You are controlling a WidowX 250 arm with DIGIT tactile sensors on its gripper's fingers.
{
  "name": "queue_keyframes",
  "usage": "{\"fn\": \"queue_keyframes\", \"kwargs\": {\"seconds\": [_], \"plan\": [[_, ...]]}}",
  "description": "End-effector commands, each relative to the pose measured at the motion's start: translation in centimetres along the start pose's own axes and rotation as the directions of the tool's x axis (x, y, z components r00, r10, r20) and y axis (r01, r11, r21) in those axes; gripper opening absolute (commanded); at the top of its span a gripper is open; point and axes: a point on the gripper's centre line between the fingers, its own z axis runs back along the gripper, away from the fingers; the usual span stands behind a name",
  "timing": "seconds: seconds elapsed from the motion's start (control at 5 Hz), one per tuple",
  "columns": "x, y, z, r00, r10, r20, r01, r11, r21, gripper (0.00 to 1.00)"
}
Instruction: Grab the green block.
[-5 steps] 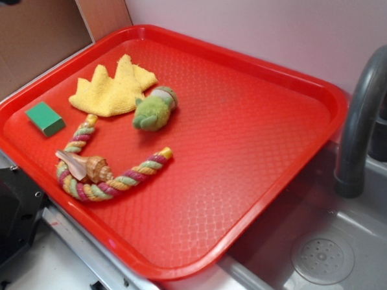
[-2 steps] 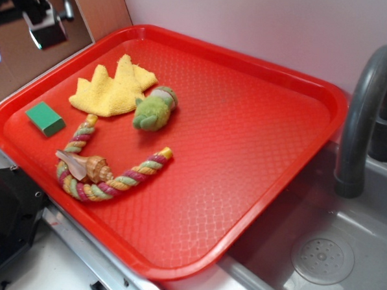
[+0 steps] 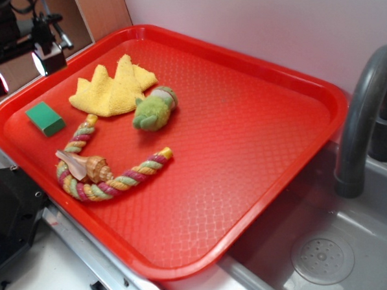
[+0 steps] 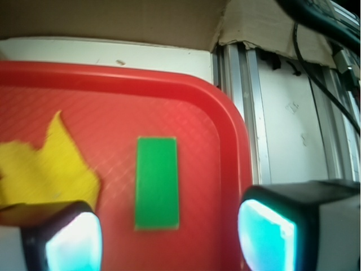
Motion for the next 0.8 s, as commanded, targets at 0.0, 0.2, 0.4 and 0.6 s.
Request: {"fn": "queue_keyframes", "kwargs": {"seconds": [0.0,0.2,0.4,0.6], "plan": [[0.8,0.7,-2.7,0.99,0.021,0.139,-0.021,1.0,-0.002,1.0],[0.9,0.3,-4.4,0.981,0.02,0.194,-0.016,1.0,-0.023,1.0],[0.6,-0.3,-5.7,0.975,-0.002,0.222,0.005,1.0,-0.016,1.0],[0.0,-0.4,-6.6,0.972,-0.025,0.232,0.032,0.999,-0.027,1.0]]}}
